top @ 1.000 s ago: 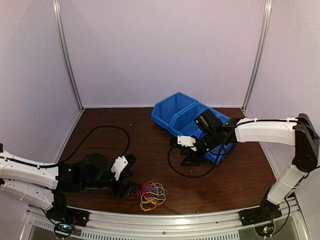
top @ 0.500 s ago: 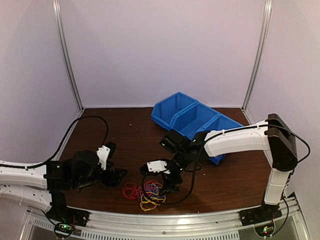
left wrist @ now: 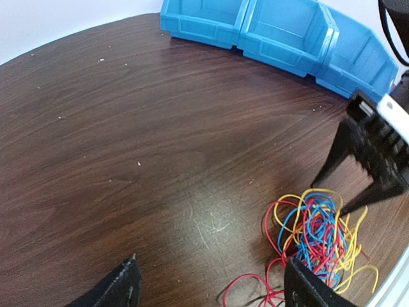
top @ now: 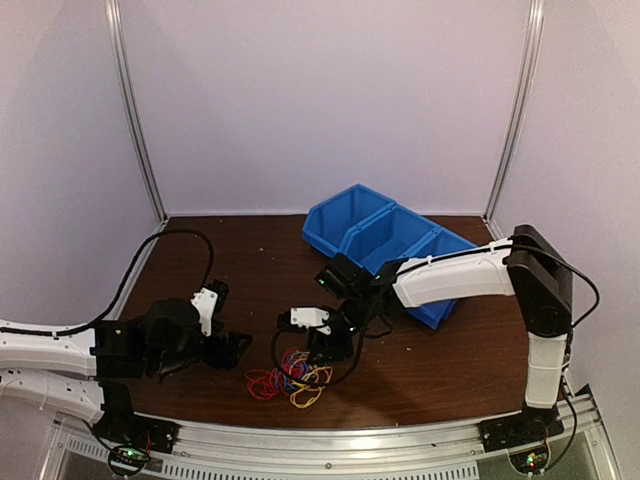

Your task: Untangle the cables

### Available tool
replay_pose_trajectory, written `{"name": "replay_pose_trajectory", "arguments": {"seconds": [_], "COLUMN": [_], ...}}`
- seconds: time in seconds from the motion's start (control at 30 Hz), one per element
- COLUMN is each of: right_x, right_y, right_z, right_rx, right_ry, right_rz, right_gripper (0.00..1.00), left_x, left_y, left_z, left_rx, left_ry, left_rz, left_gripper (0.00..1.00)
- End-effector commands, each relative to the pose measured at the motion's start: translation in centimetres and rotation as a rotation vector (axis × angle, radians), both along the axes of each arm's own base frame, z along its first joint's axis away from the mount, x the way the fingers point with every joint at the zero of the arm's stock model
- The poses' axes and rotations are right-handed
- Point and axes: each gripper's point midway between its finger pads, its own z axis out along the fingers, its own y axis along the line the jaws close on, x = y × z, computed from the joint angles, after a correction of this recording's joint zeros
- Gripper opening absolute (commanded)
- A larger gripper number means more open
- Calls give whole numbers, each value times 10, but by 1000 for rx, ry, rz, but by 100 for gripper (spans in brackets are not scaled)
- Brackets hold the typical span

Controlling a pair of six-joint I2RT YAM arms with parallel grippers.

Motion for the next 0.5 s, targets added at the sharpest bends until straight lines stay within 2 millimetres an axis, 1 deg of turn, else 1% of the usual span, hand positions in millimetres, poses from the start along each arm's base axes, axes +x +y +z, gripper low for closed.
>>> {"name": "replay_pose_trajectory", "arguments": {"seconds": [0.0,0.03,0.1,0.17,0.23,0.3,0.37,0.43,0.47], "right_x": [47,50,48,39,31,28,29,37,41], "right_y": [-20,-25,-36,-45,-51,-51,-47,-38,-34], "right_z": [21,23,22,19,20,30,40,50,51], "right_rx": [35,33,24,12,14,45,76,90,87], "right_ry": [-89,-111,-126,-120,-107,-101,-115,-136,-140], "right_rz": [-148,-163,-168,-140,-113,-102,-94,-96,-96], "right_gripper": [39,38,37,38,43,46,47,47,47], "left_x": [6,6,8,10,11,10,11,11,11], "left_y": [-14,-16,-20,-26,-31,-34,-33,-31,-30], "left_z": [4,4,3,3,2,0,-3,-6,-7], "left_rx": [-44,-42,-36,-37,-29,-24,-26,-40,-49], "left_ry": [-13,-16,-23,-34,-33,-24,-11,10,21], "left_rz": [-15,-22,-33,-46,-62,-69,-60,-53,-49], "left_gripper": [78,78,78,78,78,78,78,78,77]}}
